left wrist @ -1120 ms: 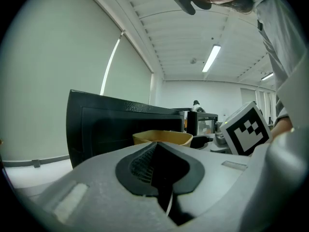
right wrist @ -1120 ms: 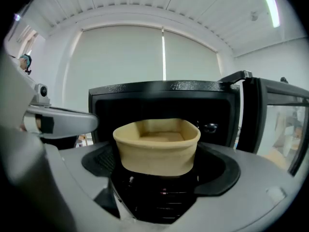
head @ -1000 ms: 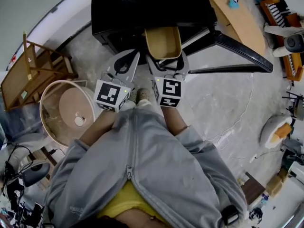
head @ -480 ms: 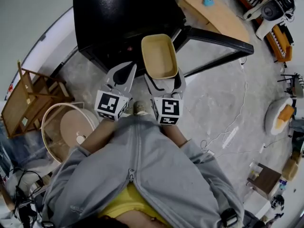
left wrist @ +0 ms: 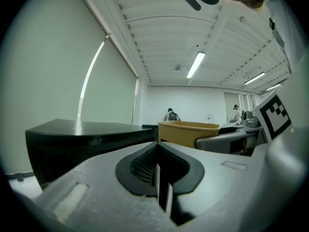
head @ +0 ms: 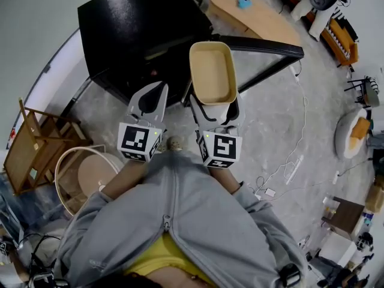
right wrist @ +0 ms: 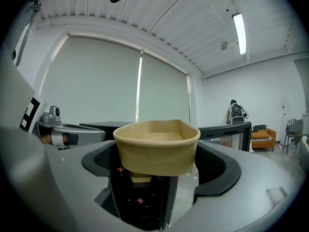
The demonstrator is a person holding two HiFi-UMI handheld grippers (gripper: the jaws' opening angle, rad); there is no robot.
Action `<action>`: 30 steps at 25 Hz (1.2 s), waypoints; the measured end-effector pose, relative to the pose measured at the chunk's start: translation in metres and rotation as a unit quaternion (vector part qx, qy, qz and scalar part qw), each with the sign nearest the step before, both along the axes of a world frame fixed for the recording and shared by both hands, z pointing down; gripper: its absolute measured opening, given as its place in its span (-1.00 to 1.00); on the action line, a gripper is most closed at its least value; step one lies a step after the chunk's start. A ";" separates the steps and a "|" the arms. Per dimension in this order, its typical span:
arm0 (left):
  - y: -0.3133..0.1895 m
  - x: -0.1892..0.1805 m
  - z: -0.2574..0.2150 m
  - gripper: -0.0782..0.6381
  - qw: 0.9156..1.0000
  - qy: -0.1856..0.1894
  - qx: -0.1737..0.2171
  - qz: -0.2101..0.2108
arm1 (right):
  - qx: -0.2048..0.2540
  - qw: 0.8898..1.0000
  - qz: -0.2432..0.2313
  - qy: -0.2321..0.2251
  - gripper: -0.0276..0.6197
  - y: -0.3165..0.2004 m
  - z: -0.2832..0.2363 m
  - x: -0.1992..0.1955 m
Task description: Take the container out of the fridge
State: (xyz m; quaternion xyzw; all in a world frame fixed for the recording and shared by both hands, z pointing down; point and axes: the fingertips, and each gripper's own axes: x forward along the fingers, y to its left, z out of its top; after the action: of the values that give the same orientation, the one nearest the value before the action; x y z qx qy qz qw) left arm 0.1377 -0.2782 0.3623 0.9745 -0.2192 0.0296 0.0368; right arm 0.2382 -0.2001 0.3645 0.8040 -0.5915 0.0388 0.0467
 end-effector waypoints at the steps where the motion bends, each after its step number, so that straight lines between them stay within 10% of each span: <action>1: 0.000 0.001 -0.005 -0.77 1.000 0.000 0.006 -0.001 | 0.006 1.000 0.006 0.002 0.57 0.001 -0.006 0.003; 30: -0.001 0.000 -0.035 -0.76 0.999 0.025 0.031 -0.005 | 0.023 0.999 0.014 0.024 0.57 -0.009 -0.035 0.013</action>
State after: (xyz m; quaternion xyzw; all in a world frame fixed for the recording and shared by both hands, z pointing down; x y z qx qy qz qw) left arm 0.1378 -0.2792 0.3272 0.9746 -0.2235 -0.0015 0.0120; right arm 0.2516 -0.2095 0.3297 0.8139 -0.5795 0.0061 0.0417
